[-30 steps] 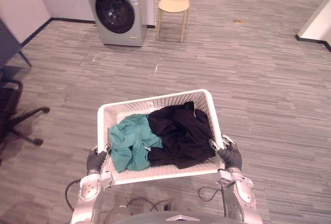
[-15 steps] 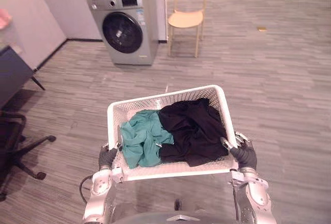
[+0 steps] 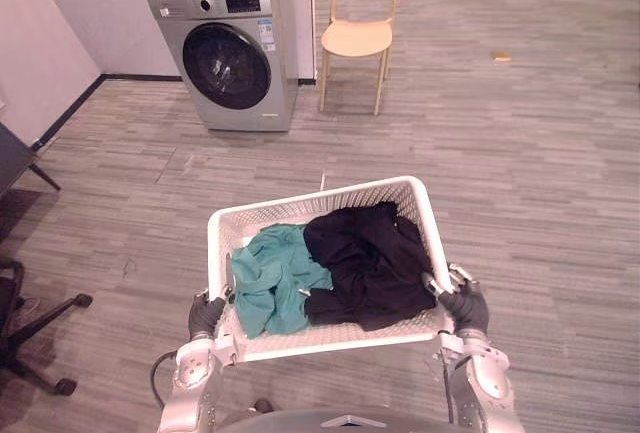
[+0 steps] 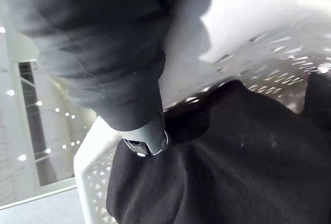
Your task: Pick up the laundry basket with both hands and put the clothes into the washing machine.
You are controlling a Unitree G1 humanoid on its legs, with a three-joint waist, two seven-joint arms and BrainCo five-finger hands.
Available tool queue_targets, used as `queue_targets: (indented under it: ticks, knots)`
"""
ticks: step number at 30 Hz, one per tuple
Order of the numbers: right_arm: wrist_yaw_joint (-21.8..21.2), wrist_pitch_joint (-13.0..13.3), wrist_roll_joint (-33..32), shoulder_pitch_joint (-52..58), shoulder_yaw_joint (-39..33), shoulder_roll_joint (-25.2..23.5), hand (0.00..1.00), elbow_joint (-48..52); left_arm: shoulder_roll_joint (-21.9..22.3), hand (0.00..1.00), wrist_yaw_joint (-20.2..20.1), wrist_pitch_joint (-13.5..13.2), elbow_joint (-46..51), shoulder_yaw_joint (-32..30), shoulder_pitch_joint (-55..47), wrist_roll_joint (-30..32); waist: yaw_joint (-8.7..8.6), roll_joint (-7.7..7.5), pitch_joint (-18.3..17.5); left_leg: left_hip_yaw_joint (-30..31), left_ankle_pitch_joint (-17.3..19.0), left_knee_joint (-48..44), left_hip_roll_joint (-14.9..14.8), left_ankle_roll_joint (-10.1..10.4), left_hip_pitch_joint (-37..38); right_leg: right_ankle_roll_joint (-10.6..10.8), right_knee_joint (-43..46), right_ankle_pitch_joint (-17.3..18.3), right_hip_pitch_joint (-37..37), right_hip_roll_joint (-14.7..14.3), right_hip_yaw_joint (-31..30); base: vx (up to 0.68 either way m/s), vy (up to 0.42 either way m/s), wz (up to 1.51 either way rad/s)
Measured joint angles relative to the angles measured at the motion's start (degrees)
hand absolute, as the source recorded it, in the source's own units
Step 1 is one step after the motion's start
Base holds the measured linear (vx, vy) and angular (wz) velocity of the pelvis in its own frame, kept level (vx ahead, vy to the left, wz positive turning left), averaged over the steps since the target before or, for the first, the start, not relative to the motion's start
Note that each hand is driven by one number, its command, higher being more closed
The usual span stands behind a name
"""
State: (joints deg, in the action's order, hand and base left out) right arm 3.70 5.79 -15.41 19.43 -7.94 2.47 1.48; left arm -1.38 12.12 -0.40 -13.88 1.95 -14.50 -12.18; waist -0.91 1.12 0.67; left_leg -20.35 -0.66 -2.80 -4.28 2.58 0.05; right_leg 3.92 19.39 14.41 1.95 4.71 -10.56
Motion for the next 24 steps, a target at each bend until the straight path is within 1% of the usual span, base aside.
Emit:
queue_targets:
  ticks: [1, 6, 9, 13, 15, 16, 17, 19, 20, 24]
  knots:
    - [-1.17, 0.23, -0.70, -1.06, -2.80, 0.26, 1.00, -9.94, -0.94, 1.00, 0.31, -0.10, -9.89, 2.23, 4.03, 0.03, -2.39, 3.20, 2.41, 4.17, 0.17, 3.02, 1.46, 0.19, -1.69, 4.68, -11.85, -12.60, 7.88, 1.29, -4.70, 0.00, 0.000, 0.00]
    - [-1.17, 0.24, -0.72, -0.38, -2.82, 0.21, 1.00, -9.94, -0.95, 1.00, 0.30, -0.10, -9.89, 2.24, 4.03, 0.03, -2.41, 3.21, 2.40, 4.16, 0.08, 3.02, 1.46, 0.14, -1.51, 4.68, -11.71, -12.60, 7.73, 1.30, -4.69, 0.00, 0.000, 0.00]
    - [-1.28, 0.28, -1.41, 1.24, -2.96, -0.46, 1.00, -9.59, -1.02, 1.00, -0.02, 0.02, -9.89, 2.47, 3.41, 0.04, -2.44, 3.23, 2.47, 3.83, 0.09, 3.00, 1.27, 0.15, 0.50, 4.61, -10.80, -11.96, 6.08, 1.34, -4.59, 0.00, -0.004, -0.02]
    - [-2.23, 0.97, -3.54, 4.50, -3.65, -2.43, 1.00, -9.02, -1.83, 1.00, -2.09, 0.41, -9.74, 2.48, 3.12, 0.05, -2.56, 3.24, 2.54, 2.77, 0.78, 2.58, 1.70, 0.37, 3.09, 4.71, -4.77, -8.10, 6.03, 1.89, -4.53, -0.05, -0.022, -0.04]
    - [-2.38, 1.14, -5.24, 5.90, -4.02, -2.66, 1.00, -9.12, -2.00, 1.00, -2.83, 0.60, -9.68, 2.52, 2.86, 0.05, -2.63, 3.39, 2.82, 2.63, 2.19, 1.49, 1.76, 0.61, 3.15, 4.73, -2.54, -6.59, 6.12, 2.02, -4.53, -0.10, -0.037, -0.01]
    - [-2.65, 1.36, -6.84, 7.61, -4.18, -2.89, 1.00, -8.91, -1.78, 1.00, -3.56, 0.65, -9.32, 2.62, 2.05, 0.06, -2.72, 3.57, 2.97, 2.06, 3.00, 0.66, 1.72, 0.52, 3.48, 4.81, -0.97, -5.29, 6.16, 2.13, -4.50, -0.08, -0.042, -0.01]
    - [-2.80, 1.35, -7.14, 8.10, -4.23, -2.85, 1.00, -8.91, -1.77, 1.00, -3.97, 0.66, -9.28, 2.69, 1.79, 0.06, -2.84, 3.81, 3.03, 1.52, 3.02, 0.60, 1.66, 0.54, 3.76, 4.64, -0.39, -4.82, 6.17, 2.19, -4.50, -0.03, -0.039, -0.01]
    - [-3.47, 1.27, -7.99, 9.24, -4.54, -2.72, 1.00, -8.91, -1.56, 1.00, -4.68, 1.46, -9.28, 2.73, 1.72, 0.14, -2.98, 4.77, 3.17, 1.11, 3.32, -0.22, 1.74, 0.67, 4.05, 4.67, 1.75, -3.87, 6.61, 2.41, -4.50, -0.03, -0.041, -0.03]
    - [-3.65, 1.19, -8.49, 9.41, -4.44, -2.52, 1.00, -8.91, -1.55, 1.00, -4.76, 1.54, -9.28, 2.72, 1.55, 0.14, -2.90, 5.09, 3.02, 0.81, 3.33, -0.26, 1.76, 0.71, 4.00, 4.30, 2.64, -3.47, 7.24, 2.45, -4.50, -0.03, -0.037, -0.05]
    - [-3.72, 0.66, -8.98, 9.38, -4.53, -1.65, 1.00, -8.37, -0.77, 1.00, -4.76, 1.57, -9.27, 2.67, 1.37, 0.14, -2.55, 5.21, 3.06, -0.17, 3.16, -1.00, 1.11, 1.12, 3.17, 4.24, 4.29, -2.77, 8.45, 2.29, -3.95, -0.01, -0.045, 0.05]
